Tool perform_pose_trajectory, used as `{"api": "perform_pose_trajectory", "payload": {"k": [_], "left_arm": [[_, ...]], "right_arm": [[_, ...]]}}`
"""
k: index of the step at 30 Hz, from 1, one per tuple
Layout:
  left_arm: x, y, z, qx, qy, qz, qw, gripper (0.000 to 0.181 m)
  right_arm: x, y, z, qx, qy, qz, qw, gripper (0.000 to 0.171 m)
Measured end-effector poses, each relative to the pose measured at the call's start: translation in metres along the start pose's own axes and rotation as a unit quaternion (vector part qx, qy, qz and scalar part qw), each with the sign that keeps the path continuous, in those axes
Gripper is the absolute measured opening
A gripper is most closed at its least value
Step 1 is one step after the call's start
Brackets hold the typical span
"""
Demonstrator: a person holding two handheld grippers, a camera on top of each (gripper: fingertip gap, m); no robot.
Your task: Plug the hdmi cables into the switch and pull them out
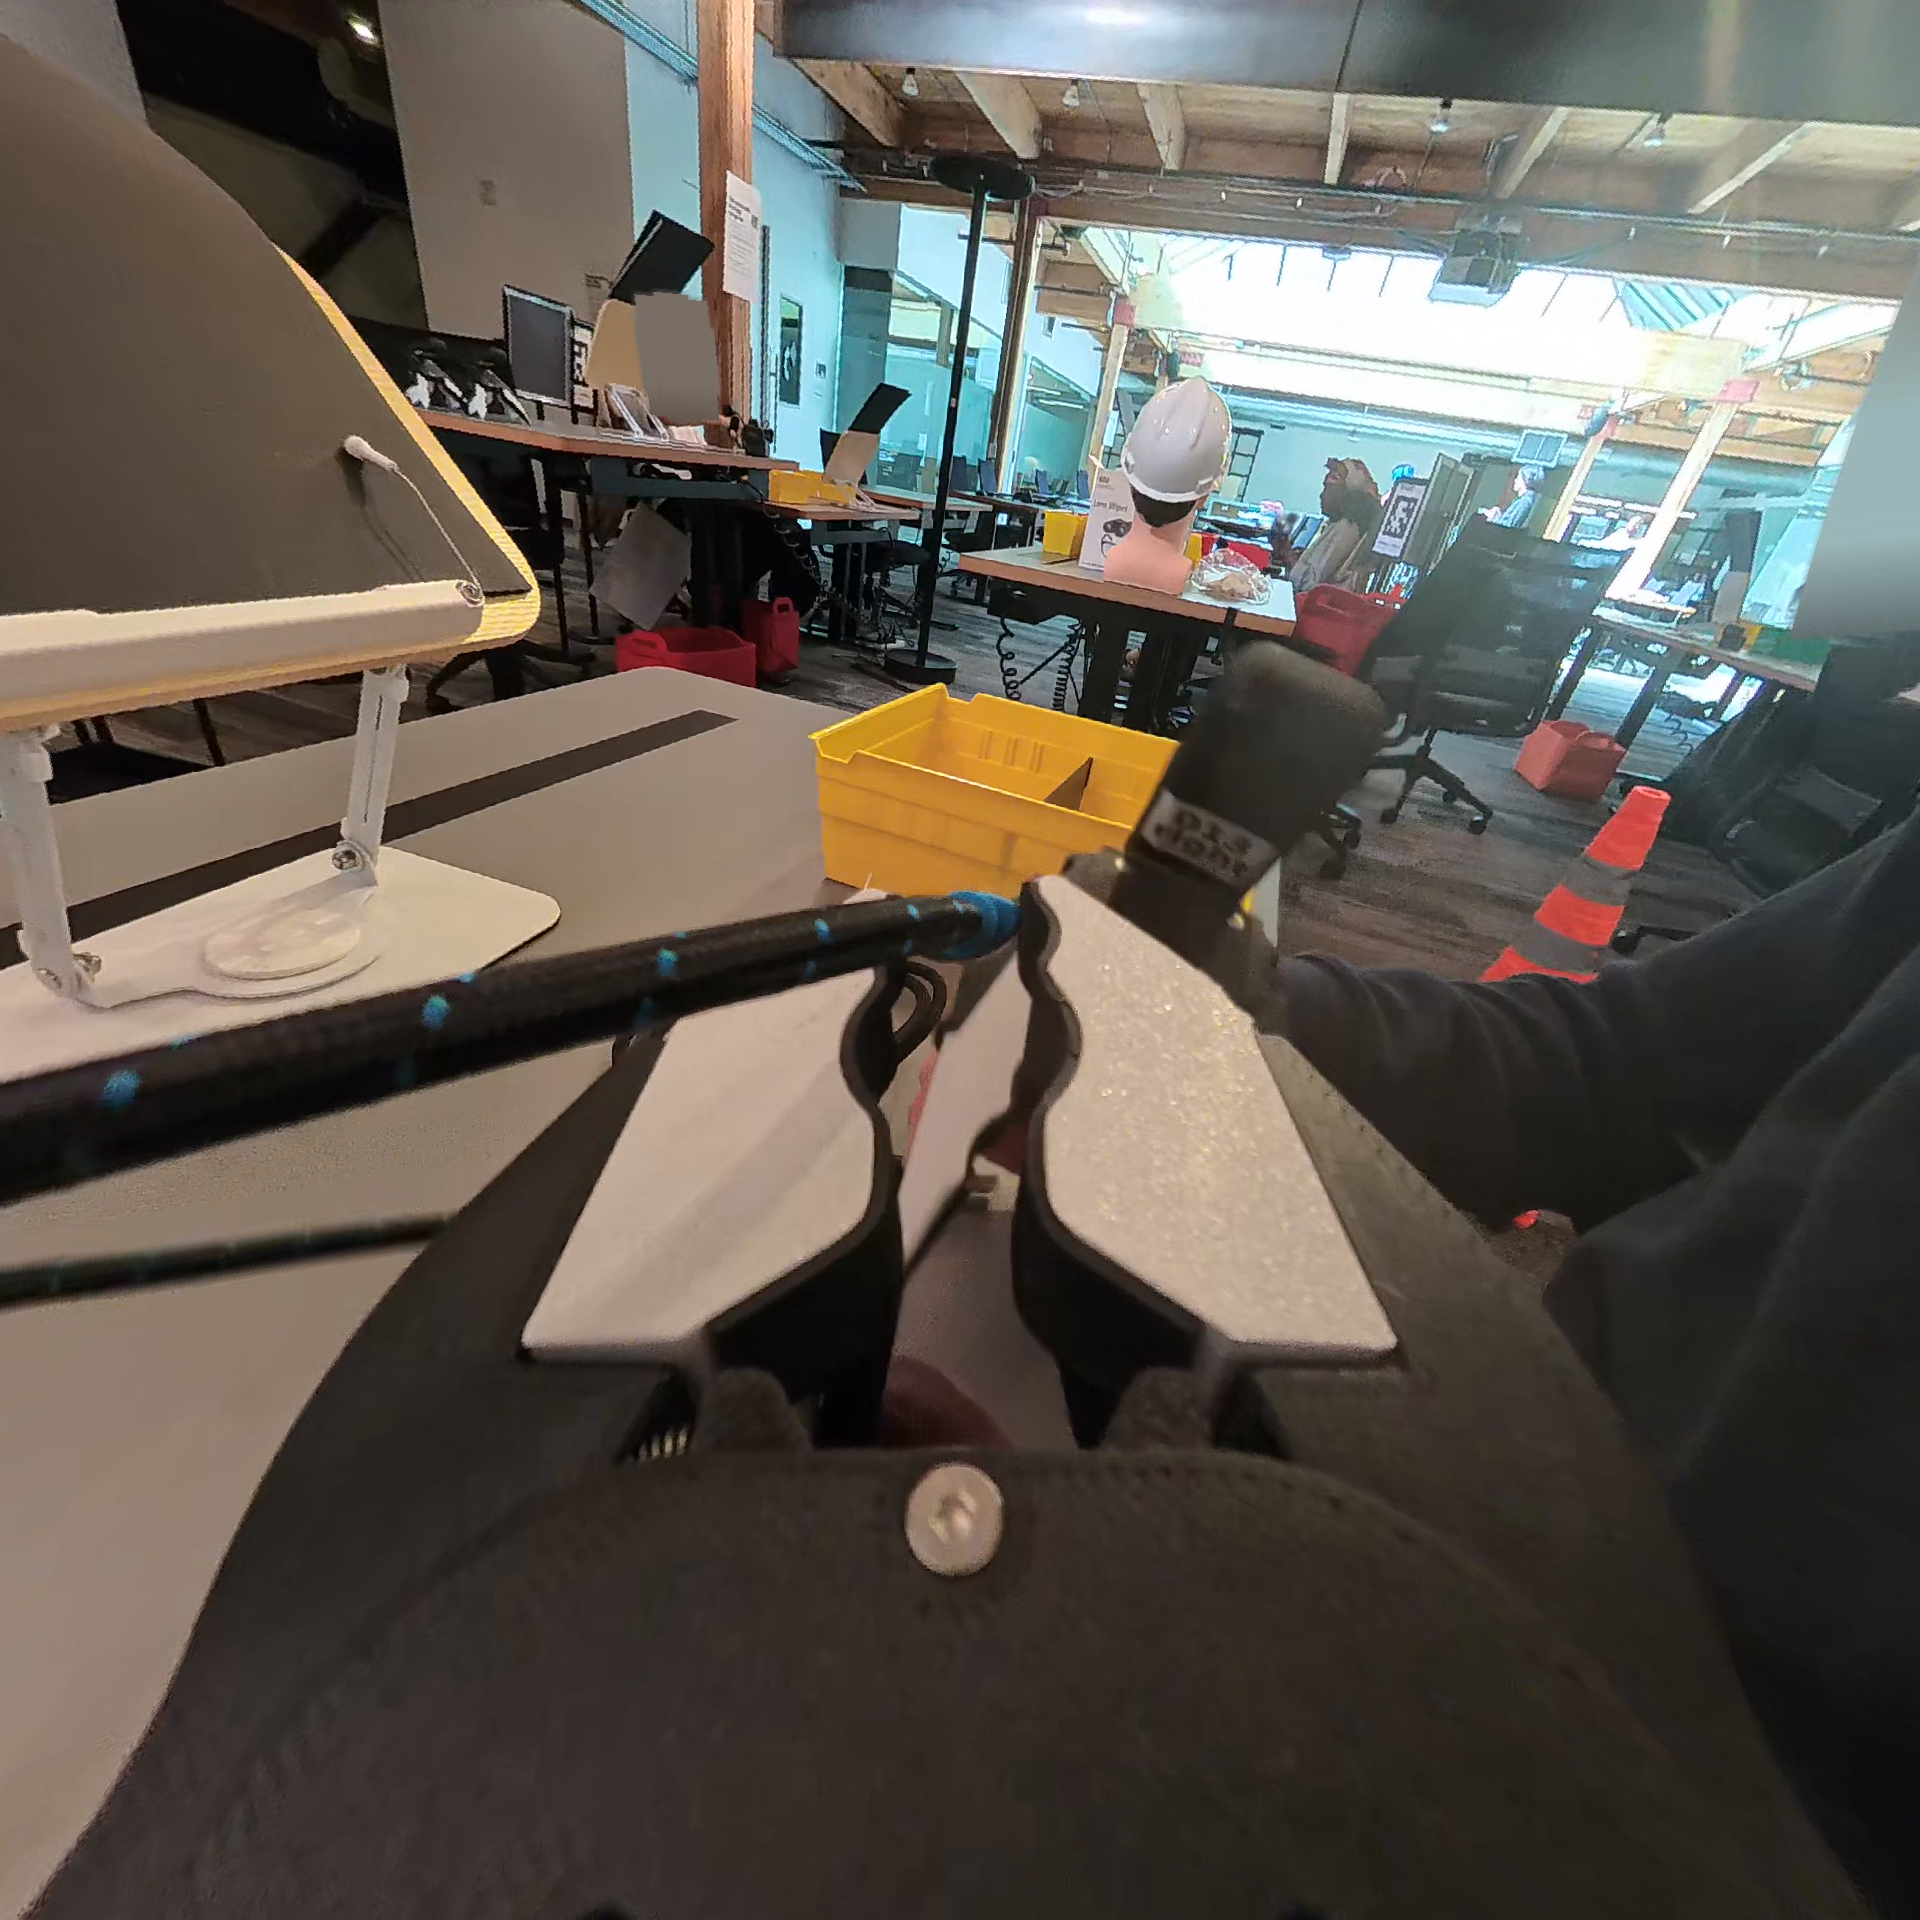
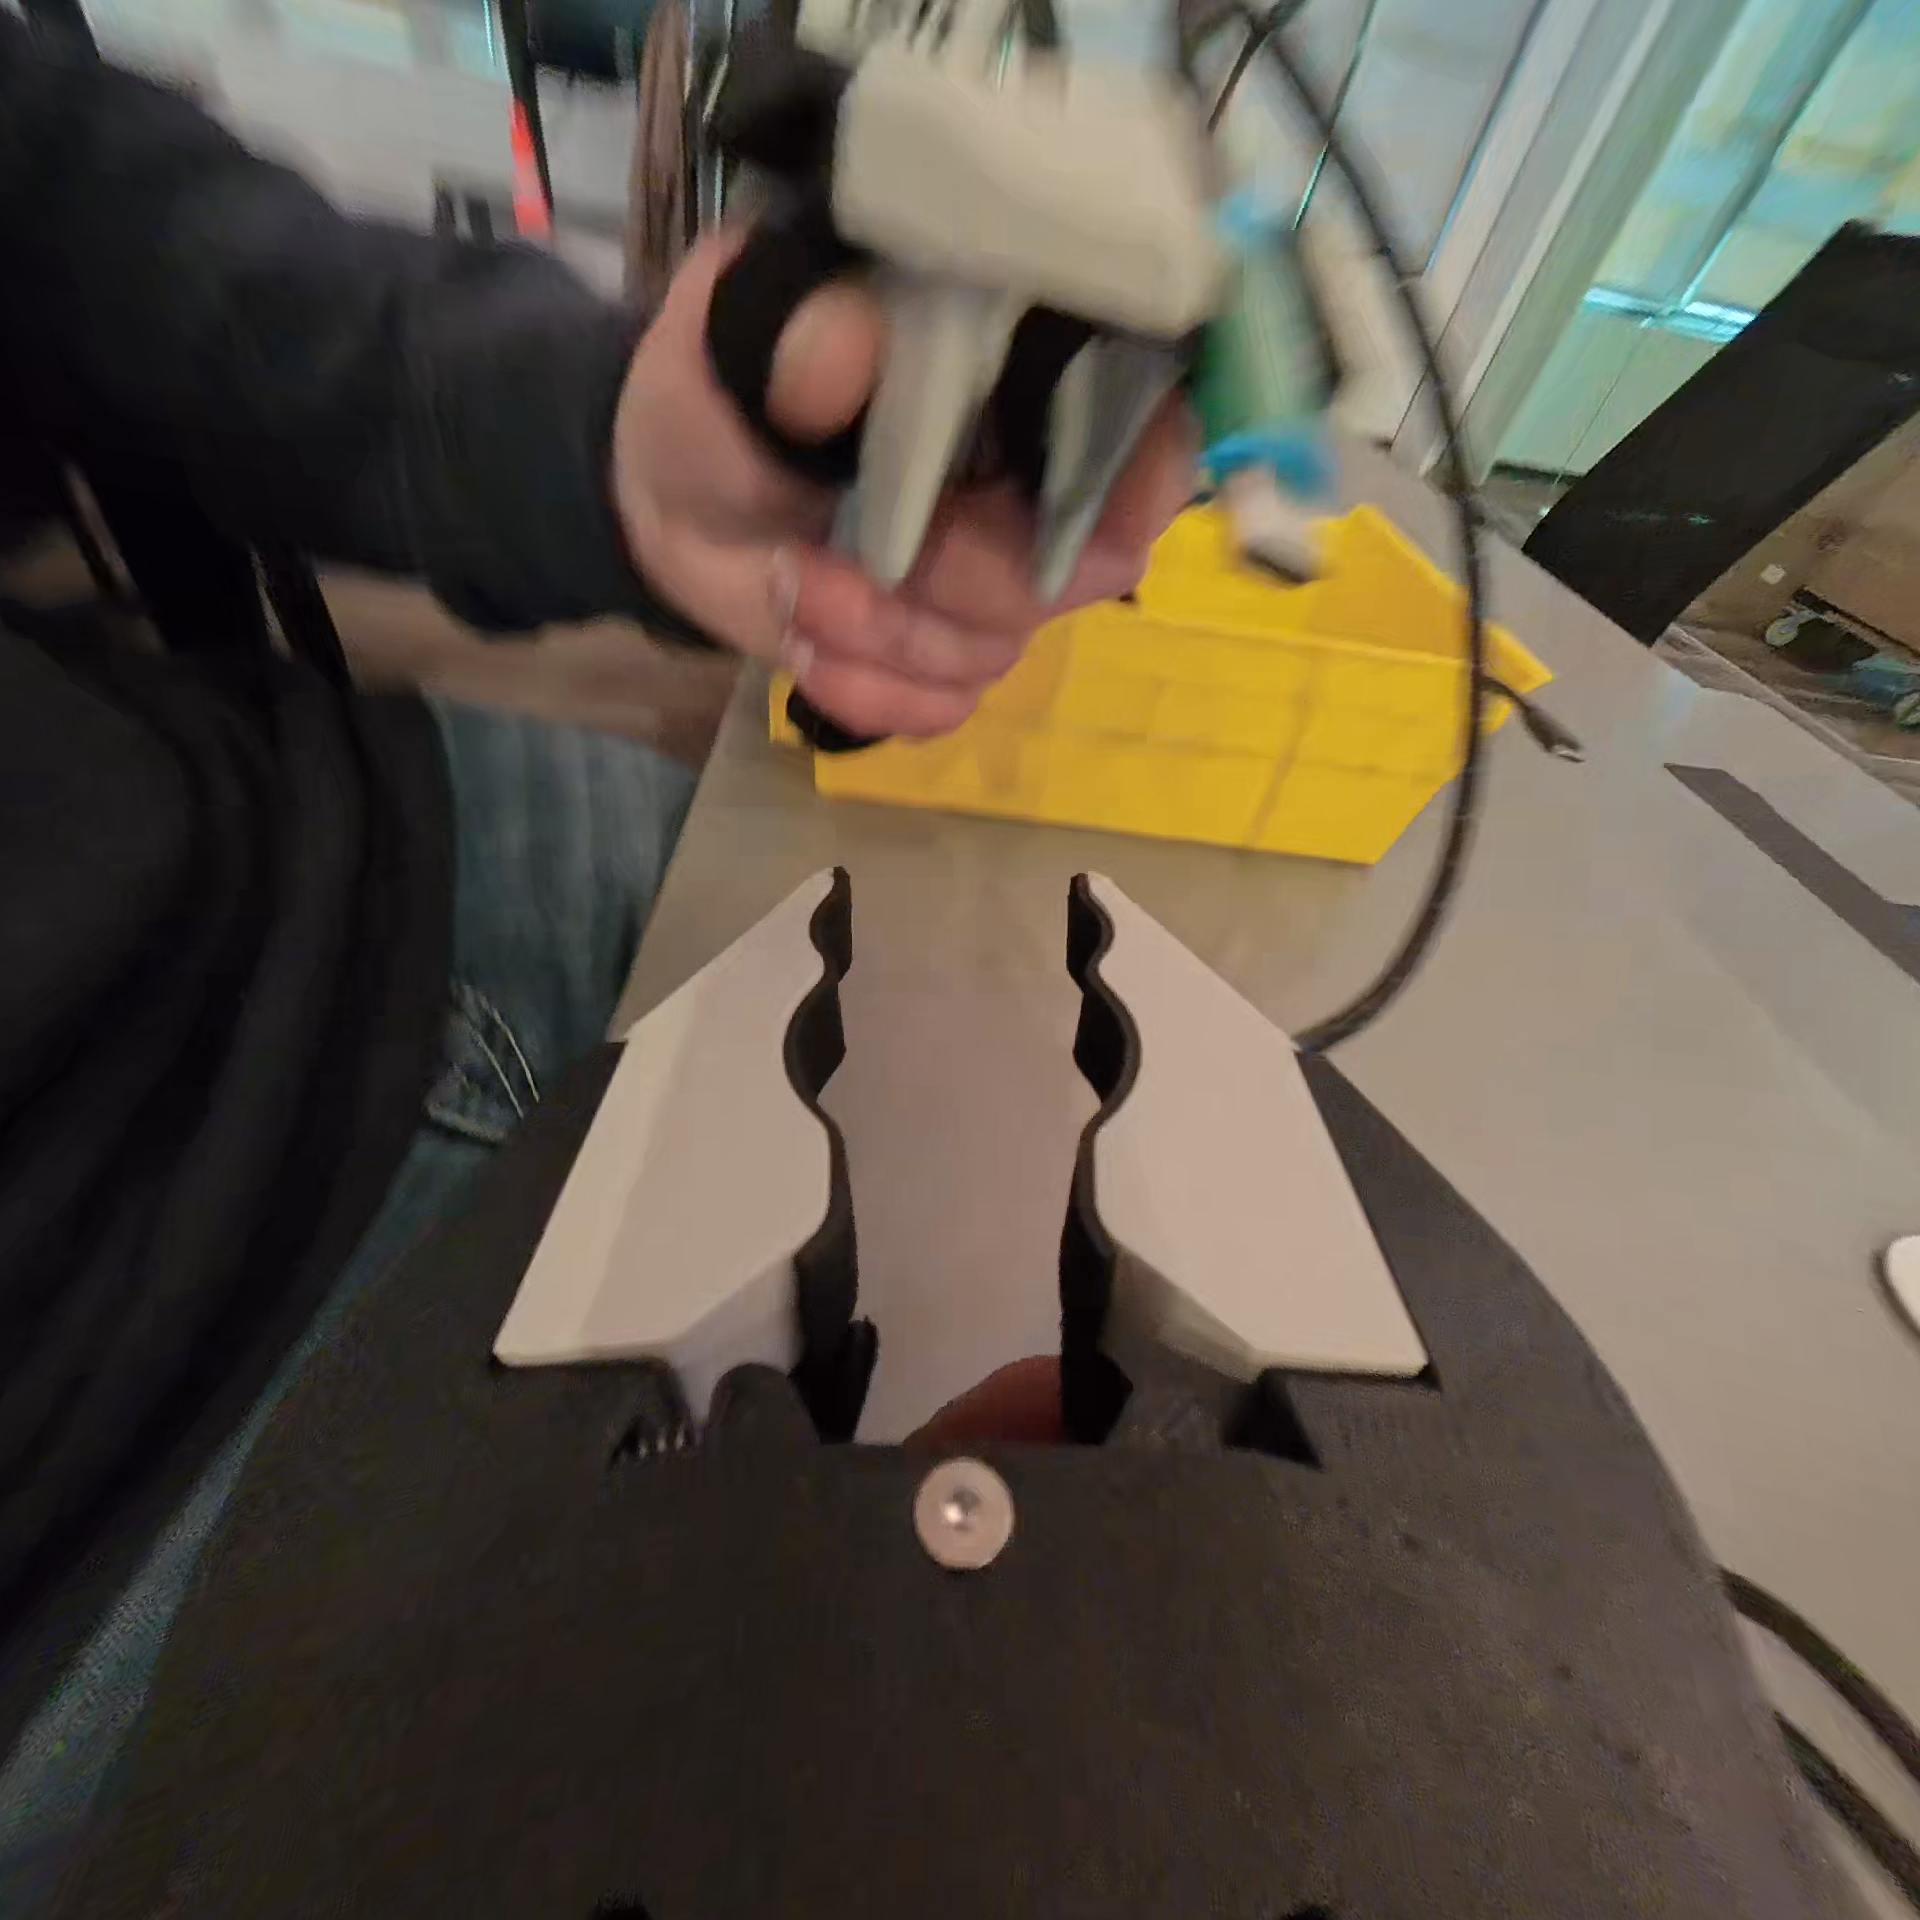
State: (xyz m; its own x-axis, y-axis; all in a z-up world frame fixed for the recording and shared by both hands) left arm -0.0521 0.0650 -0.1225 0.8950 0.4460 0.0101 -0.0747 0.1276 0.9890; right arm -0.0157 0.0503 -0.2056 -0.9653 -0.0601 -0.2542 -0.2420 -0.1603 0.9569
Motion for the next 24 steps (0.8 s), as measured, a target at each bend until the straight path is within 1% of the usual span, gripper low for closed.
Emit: {"api": "perform_pose_trajectory", "payload": {"k": [4,7,11,12,17,21,22,24], "left_arm": [[0.001,-0.005,0.003,0.025,-0.001,-0.010,1.000,0.020],[0.003,-0.007,0.005,0.025,-0.005,-0.010,1.000,0.020],[0.006,-0.010,0.008,0.024,-0.014,-0.014,1.000,0.020],[0.006,-0.011,0.009,0.023,-0.018,-0.016,0.999,0.020],[0.006,-0.011,0.012,0.021,-0.027,-0.014,0.999,0.020],[0.007,-0.014,0.014,0.021,-0.035,-0.029,0.999,0.020],[0.007,-0.014,0.013,0.022,-0.032,-0.032,0.999,0.022],[0.008,-0.017,0.012,0.023,-0.029,-0.042,0.998,0.031]], "right_arm": [[-0.030,0.029,0.017,0.090,0.005,0.142,0.986,0.038],[-0.041,0.041,0.023,0.096,0.000,0.180,0.979,0.030],[-0.039,0.047,0.022,0.080,0.000,0.178,0.981,0.022],[-0.039,0.049,0.021,0.083,0.006,0.181,0.980,0.017],[-0.040,0.050,0.019,0.078,0.023,0.182,0.980,0.016],[-0.044,0.050,0.018,0.040,0.022,0.136,0.990,0.015],[-0.046,0.050,0.018,0.025,0.018,0.120,0.992,0.014],[-0.050,0.052,0.018,-0.003,0.013,0.086,0.996,0.014]]}}
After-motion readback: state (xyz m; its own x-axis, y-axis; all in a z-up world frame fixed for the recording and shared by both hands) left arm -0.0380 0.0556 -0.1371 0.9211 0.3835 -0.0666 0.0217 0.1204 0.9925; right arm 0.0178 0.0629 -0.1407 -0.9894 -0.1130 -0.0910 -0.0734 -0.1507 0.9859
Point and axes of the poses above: each gripper's, where its closed fingertips meet, x out along the fingers, y out of its top, z = x × y across the jaws, the point moved 3 cm from there along -x, back along the fingers, and after that the axes turned 8 degrees about y, right-handed, at the moved point
